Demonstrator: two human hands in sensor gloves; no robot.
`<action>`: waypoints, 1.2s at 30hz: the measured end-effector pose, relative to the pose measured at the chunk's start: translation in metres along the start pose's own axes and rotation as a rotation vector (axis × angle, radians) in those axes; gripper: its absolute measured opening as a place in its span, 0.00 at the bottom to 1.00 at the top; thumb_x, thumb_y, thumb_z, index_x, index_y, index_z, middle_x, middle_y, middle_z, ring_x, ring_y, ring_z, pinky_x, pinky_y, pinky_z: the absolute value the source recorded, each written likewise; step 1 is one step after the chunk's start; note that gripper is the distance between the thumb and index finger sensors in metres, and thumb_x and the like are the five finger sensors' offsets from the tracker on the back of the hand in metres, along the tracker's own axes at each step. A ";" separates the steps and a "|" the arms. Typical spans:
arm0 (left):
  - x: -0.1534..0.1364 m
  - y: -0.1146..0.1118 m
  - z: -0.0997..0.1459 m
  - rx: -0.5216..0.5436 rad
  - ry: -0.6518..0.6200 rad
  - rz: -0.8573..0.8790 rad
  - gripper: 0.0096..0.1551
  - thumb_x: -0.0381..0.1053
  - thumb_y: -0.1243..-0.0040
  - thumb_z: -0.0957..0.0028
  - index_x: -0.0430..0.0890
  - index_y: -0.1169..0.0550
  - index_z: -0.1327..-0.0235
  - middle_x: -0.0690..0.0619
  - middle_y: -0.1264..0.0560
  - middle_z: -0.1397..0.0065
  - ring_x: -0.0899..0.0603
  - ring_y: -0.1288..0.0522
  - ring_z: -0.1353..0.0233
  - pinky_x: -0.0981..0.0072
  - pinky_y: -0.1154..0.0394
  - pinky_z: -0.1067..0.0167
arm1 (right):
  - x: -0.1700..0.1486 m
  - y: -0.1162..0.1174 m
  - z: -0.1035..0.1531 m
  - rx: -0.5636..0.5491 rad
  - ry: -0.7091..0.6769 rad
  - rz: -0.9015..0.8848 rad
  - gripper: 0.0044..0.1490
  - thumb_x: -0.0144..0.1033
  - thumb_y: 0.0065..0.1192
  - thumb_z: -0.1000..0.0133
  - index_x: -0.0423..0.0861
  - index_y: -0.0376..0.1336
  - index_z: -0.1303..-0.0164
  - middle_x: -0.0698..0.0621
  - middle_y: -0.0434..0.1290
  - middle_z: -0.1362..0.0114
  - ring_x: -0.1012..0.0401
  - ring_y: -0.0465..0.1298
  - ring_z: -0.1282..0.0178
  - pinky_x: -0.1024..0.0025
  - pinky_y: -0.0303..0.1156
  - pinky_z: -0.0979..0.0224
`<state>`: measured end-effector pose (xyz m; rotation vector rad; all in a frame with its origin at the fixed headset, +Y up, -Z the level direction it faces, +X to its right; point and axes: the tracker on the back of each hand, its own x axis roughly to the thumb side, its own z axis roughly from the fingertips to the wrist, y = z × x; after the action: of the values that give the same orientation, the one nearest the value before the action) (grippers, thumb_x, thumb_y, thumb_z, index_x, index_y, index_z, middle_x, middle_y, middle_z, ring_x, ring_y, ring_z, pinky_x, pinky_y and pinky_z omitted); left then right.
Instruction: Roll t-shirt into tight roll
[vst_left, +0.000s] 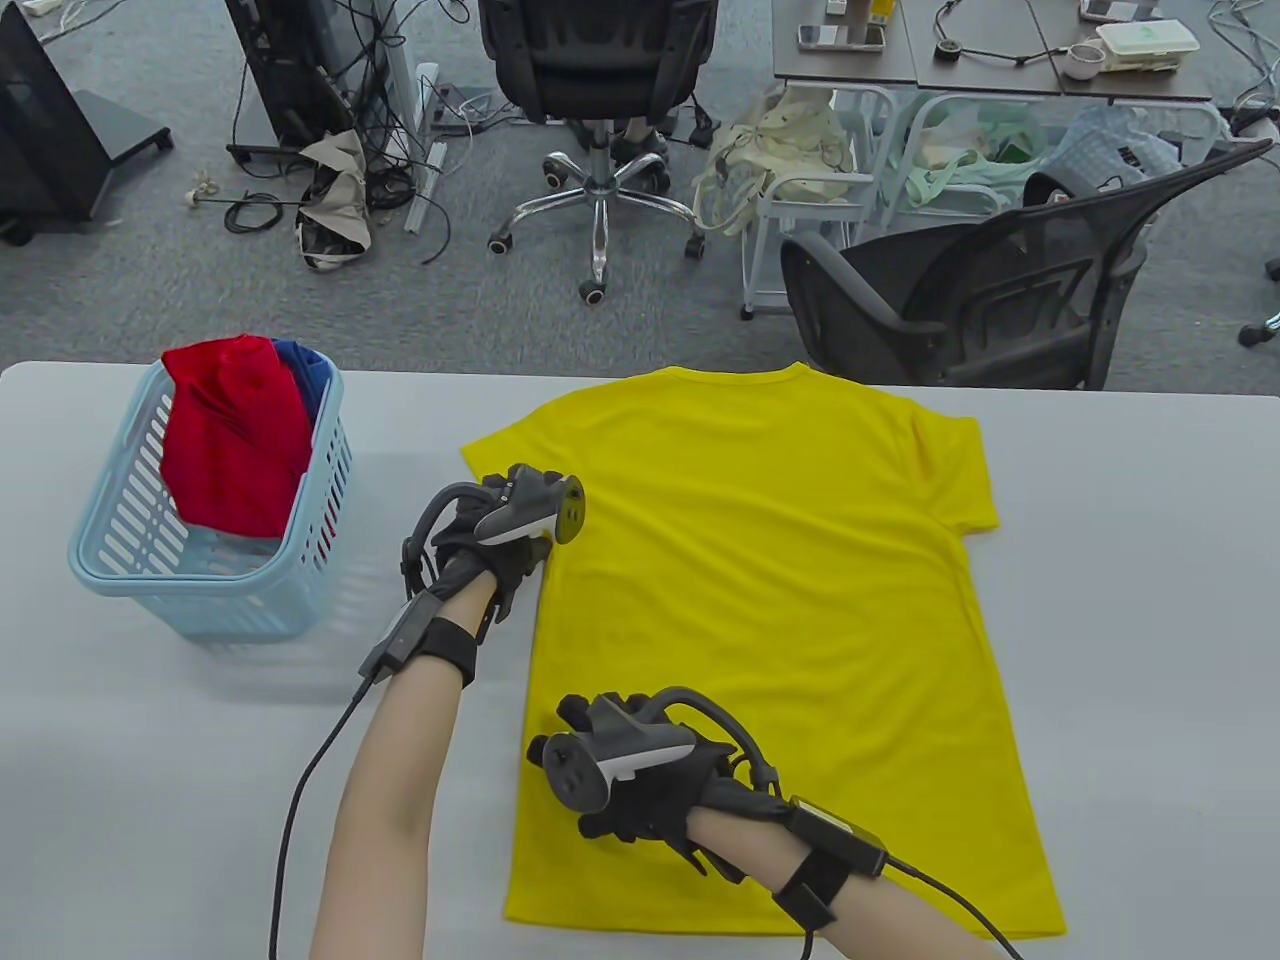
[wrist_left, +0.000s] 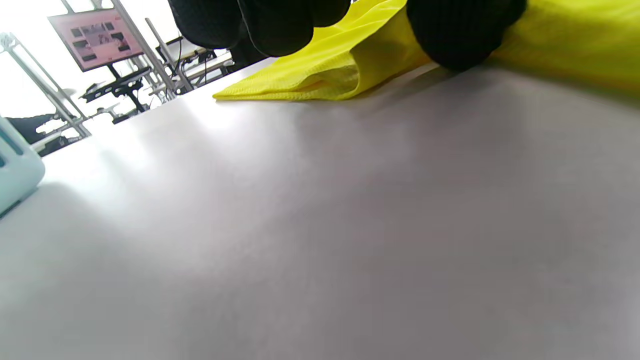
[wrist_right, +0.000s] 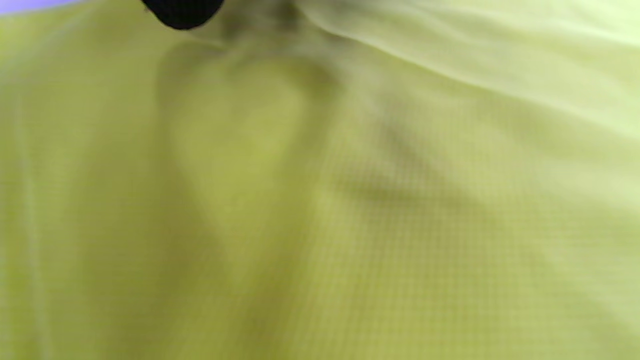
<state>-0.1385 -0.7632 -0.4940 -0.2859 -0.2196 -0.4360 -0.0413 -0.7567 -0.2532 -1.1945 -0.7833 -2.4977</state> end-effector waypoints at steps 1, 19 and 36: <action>0.004 0.002 0.000 0.014 -0.007 -0.034 0.45 0.61 0.51 0.42 0.58 0.56 0.18 0.47 0.48 0.11 0.42 0.38 0.17 0.44 0.36 0.21 | 0.006 -0.001 0.000 0.004 -0.034 0.014 0.52 0.49 0.50 0.33 0.59 0.24 0.14 0.39 0.25 0.13 0.39 0.36 0.14 0.38 0.37 0.18; 0.016 0.003 0.009 0.138 -0.009 -0.137 0.24 0.54 0.53 0.42 0.58 0.32 0.32 0.59 0.23 0.34 0.51 0.20 0.38 0.48 0.26 0.27 | 0.009 -0.006 -0.009 -0.072 -0.115 -0.074 0.24 0.37 0.57 0.34 0.54 0.57 0.27 0.44 0.59 0.22 0.52 0.66 0.29 0.44 0.58 0.22; -0.067 0.051 0.053 0.237 0.166 -0.020 0.23 0.53 0.54 0.43 0.62 0.33 0.33 0.58 0.21 0.36 0.52 0.18 0.42 0.51 0.23 0.31 | 0.005 -0.083 0.033 -0.298 -0.266 -0.219 0.24 0.38 0.59 0.35 0.54 0.59 0.29 0.46 0.65 0.29 0.62 0.73 0.44 0.53 0.68 0.31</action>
<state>-0.1832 -0.6759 -0.4736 -0.0151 -0.1103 -0.4463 -0.0608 -0.6699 -0.2617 -1.6510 -0.6466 -2.7417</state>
